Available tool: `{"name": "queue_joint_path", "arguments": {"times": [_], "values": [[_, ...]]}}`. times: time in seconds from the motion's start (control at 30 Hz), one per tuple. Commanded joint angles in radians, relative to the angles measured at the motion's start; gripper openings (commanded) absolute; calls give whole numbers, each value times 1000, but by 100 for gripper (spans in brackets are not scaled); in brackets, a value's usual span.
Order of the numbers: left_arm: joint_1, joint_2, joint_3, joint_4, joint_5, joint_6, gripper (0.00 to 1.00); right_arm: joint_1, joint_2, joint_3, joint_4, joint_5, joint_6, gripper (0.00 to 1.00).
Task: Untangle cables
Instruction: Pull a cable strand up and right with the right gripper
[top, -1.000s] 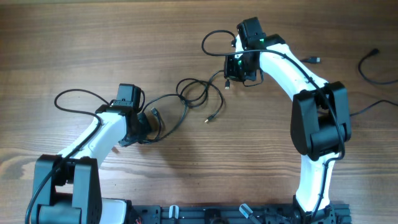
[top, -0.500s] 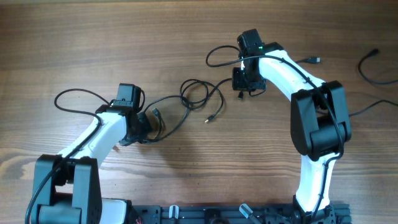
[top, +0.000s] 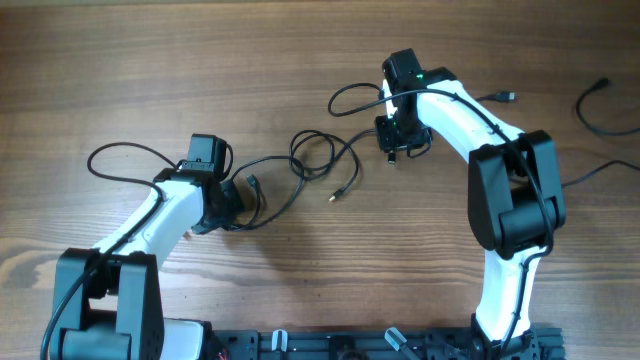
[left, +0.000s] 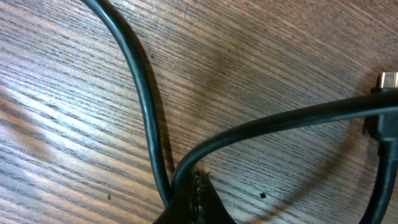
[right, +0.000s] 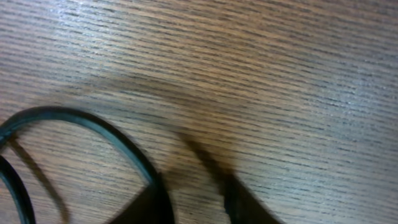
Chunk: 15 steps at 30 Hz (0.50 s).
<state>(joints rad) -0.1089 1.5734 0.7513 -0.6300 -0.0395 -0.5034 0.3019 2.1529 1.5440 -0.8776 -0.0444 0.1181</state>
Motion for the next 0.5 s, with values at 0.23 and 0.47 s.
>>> {"name": "queue_joint_path", "arguments": {"times": [0.23, 0.47], "values": [[4, 20, -26, 7, -3, -10, 4, -8, -16, -14, 5, -1, -12, 63], [4, 20, -26, 7, -3, -10, 4, -8, -67, 63, -70, -76, -83, 68]]}}
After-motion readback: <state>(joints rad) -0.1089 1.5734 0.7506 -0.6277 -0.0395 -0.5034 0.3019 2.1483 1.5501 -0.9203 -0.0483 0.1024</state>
